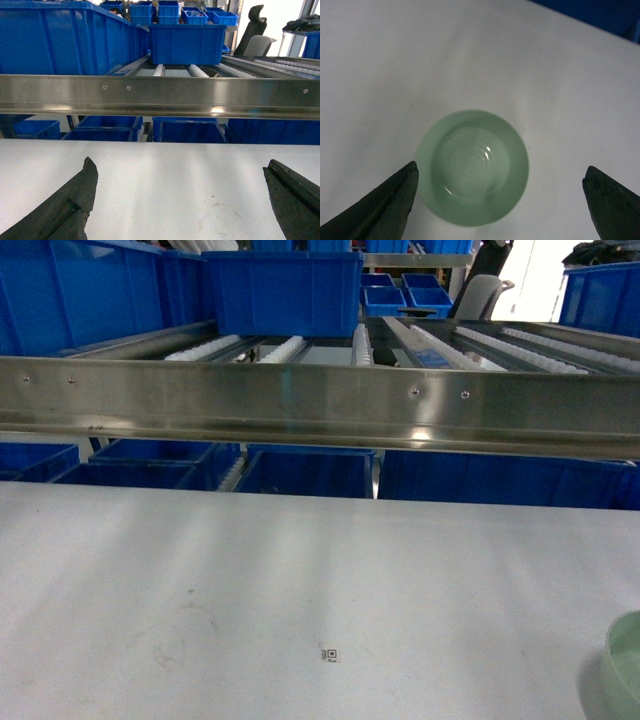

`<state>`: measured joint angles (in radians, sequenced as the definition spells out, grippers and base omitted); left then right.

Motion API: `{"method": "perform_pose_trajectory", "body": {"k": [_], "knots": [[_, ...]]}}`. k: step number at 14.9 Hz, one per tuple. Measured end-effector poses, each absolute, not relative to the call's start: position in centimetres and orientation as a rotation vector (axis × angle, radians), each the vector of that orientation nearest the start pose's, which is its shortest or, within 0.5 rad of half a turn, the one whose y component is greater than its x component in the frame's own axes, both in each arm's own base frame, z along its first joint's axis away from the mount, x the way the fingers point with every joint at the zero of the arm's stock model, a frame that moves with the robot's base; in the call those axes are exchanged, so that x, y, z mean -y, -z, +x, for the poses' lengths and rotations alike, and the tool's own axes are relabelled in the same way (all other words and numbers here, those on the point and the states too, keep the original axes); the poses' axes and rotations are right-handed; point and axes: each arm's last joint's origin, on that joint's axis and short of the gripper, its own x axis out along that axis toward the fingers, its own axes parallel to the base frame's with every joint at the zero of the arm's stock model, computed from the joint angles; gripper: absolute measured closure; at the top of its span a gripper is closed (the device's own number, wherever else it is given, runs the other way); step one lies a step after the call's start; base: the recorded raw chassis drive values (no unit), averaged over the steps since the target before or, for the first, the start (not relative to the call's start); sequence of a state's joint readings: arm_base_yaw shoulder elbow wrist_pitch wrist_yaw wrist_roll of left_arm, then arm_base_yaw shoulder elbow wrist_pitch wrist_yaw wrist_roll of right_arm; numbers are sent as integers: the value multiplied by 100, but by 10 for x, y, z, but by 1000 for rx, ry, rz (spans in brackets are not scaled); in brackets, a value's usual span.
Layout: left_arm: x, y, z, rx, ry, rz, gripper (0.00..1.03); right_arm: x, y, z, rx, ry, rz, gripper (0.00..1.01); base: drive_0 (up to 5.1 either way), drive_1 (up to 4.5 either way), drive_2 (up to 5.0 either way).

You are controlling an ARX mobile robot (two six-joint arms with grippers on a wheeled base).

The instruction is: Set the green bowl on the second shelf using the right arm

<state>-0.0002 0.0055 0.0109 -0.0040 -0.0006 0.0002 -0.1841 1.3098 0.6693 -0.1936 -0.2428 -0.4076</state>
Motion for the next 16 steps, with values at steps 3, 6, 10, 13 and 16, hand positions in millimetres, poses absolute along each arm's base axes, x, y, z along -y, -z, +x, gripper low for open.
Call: {"method": "perform_pose_trajectory", "body": {"k": [3, 6, 10, 13, 16], "knots": [[0, -166, 97, 1, 0, 0, 5, 41, -166, 256, -873, -235, -236, 3, 0, 0, 0], [0, -166, 97, 1, 0, 0, 5, 55, -140, 263, -956, -219, -239, 3, 0, 0, 0], [0, -166, 97, 1, 0, 0, 5, 70, -122, 276, -1005, -196, -221, 3, 0, 0, 0], [0, -166, 97, 1, 0, 0, 5, 72, -110, 282, -1032, -205, -215, 3, 0, 0, 0], [0, -166, 97, 1, 0, 0, 5, 73, -96, 285, -1067, -201, -214, 3, 0, 0, 0]]}}
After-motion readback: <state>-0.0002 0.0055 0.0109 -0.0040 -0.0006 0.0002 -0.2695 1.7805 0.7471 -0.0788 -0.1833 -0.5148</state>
